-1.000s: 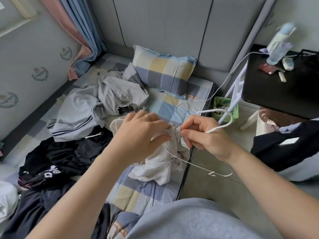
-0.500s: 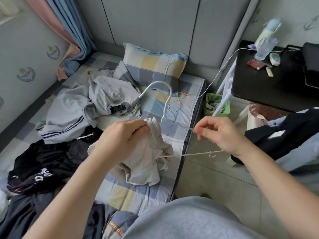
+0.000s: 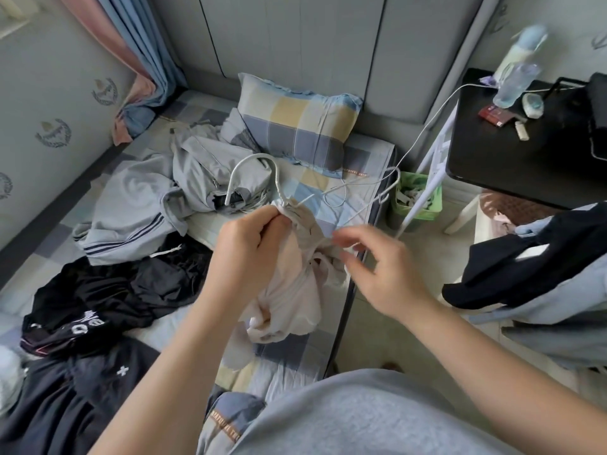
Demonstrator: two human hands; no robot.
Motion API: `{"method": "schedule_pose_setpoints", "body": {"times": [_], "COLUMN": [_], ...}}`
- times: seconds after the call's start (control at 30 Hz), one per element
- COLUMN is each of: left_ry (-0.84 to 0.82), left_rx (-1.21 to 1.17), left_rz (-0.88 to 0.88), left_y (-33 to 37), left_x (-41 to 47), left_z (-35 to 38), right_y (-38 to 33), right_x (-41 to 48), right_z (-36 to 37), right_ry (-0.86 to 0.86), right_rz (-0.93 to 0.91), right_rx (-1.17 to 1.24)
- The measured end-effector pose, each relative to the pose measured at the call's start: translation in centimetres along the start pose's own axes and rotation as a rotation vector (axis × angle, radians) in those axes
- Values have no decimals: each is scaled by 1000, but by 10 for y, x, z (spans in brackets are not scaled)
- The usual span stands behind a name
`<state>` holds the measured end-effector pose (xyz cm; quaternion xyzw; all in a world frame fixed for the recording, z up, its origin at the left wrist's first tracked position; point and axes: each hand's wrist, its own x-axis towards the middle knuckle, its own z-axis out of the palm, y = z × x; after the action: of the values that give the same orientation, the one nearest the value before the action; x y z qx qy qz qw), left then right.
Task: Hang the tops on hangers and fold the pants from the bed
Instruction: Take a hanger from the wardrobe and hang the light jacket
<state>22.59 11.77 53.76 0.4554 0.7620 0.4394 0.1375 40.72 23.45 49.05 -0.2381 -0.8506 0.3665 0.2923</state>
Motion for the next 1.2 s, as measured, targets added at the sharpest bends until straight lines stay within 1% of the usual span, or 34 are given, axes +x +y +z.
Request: {"method": "schedule_pose_setpoints", "body": {"times": [0.07,0.1,0.13,0.17,0.27,0.3,0.33,0.47,0.63,0.73,0.83,0.93,1.07,1.13,1.2], "left_ry": [27,35,41,48,76,79,77,39,-28,-98,-171,-220,-226,-209,-190], "left_rx": [-60,-81,-95,-102,-102,-95,-86,-79,-74,-44,-21,-37,-48,-56,-50], "left_rz": [-1,-5,-12,-19,-37,-35,-33,-54,-58,-58,-57,-88,-108,-113,-110], "left_y": [4,6,6,6,3,1,-1,-9,-16,-24,-32,-36,-42,-46,-49], "left_x": [0,0,0,0,3,4,5,6,7,8,8,5,3,4,5], "left_z": [3,4,6,7,7,6,4,2,-7,-18,-28,-35,-39,-42,-44], "right_y": [-3,-2,-1,-1,0,1,4,22,46,62,78,90,91,90,90], "right_x": [2,4,7,9,14,13,13,9,5,5,8,10,10,8,5], "right_z": [18,25,32,37,41,40,41,42,40,33,27,20,14,13,13], "right_ry": [-253,-339,-383,-383,-240,-241,-276,-536,-660,-710,-697,-559,-495,-480,-442], "right_rz": [163,226,257,259,224,244,276,379,403,380,377,370,292,236,218], "right_rx": [100,106,96,84,108,144,158,88,-117,-332,-540,-584,-524,-448,-365]}}
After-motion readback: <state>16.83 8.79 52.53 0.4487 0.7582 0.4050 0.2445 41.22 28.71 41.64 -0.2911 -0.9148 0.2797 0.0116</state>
